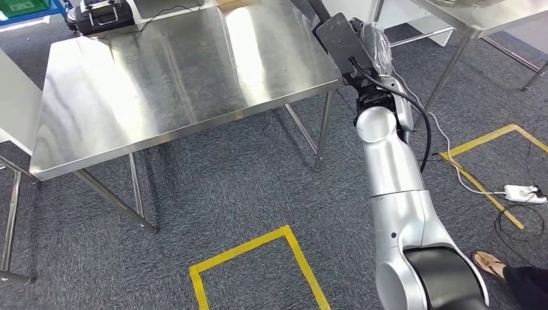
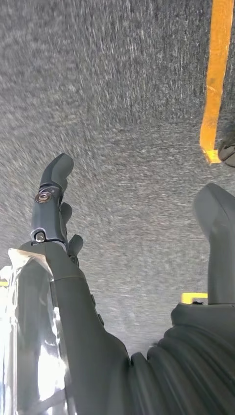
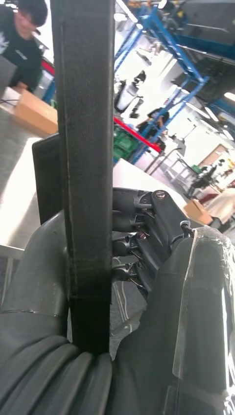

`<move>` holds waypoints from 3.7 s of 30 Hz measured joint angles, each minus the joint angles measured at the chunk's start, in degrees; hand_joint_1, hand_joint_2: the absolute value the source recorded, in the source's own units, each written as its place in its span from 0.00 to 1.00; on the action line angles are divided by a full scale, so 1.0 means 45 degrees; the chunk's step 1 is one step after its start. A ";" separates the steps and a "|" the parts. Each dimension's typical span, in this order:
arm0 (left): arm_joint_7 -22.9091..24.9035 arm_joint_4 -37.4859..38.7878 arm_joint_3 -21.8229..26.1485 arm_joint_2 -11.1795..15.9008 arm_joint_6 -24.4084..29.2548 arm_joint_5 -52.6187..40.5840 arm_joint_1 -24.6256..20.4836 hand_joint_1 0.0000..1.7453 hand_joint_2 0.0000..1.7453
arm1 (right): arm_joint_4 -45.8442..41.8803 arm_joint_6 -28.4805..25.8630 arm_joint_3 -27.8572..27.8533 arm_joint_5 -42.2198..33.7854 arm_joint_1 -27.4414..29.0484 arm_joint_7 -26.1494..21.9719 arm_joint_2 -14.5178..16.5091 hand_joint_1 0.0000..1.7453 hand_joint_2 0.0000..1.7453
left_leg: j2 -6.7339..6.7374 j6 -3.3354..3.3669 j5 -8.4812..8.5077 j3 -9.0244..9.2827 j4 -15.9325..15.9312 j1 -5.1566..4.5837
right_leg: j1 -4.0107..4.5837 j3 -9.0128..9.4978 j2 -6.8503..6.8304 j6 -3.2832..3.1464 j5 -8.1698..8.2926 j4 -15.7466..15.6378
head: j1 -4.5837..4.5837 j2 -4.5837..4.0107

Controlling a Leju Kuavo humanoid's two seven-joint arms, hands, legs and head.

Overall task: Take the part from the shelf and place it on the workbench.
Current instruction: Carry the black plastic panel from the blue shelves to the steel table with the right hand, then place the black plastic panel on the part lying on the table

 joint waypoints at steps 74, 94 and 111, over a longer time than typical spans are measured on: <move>-0.0089 -0.0009 0.0328 0.0029 0.0225 0.0107 0.0055 0.00 1.00 | 0.1178 -0.0032 -0.0687 -0.0716 -0.1181 -0.1492 -0.0322 1.00 1.00 | 0.0018 0.0495 0.1410 0.2031 -0.3809 -0.0026 | 0.0122 0.0287 0.0443 0.0546 -0.0351 -0.0074 | 0.0052 0.0000; -0.0395 0.0001 0.0359 -0.0093 0.0142 -0.0050 0.0082 0.00 1.00 | 0.1902 -0.0397 -0.0680 -0.0923 -0.1305 -0.1769 -0.0076 1.00 1.00 | -0.0059 -0.0033 -0.0440 0.0548 -0.0259 0.0052 | 0.0048 0.0034 0.0512 0.0012 0.0251 -0.0326 | 0.0109 0.0000; -0.0410 0.0001 0.0356 -0.0076 -0.0114 -0.0291 0.0113 0.00 1.00 | 0.2341 -0.0640 -0.0639 -0.0725 -0.1387 -0.1717 -0.0011 1.00 1.00 | -0.0089 0.0765 0.0984 0.2648 -0.3955 -0.0020 | 0.0143 -0.1863 0.0504 0.0588 -0.0777 0.2995 | 0.0221 0.0000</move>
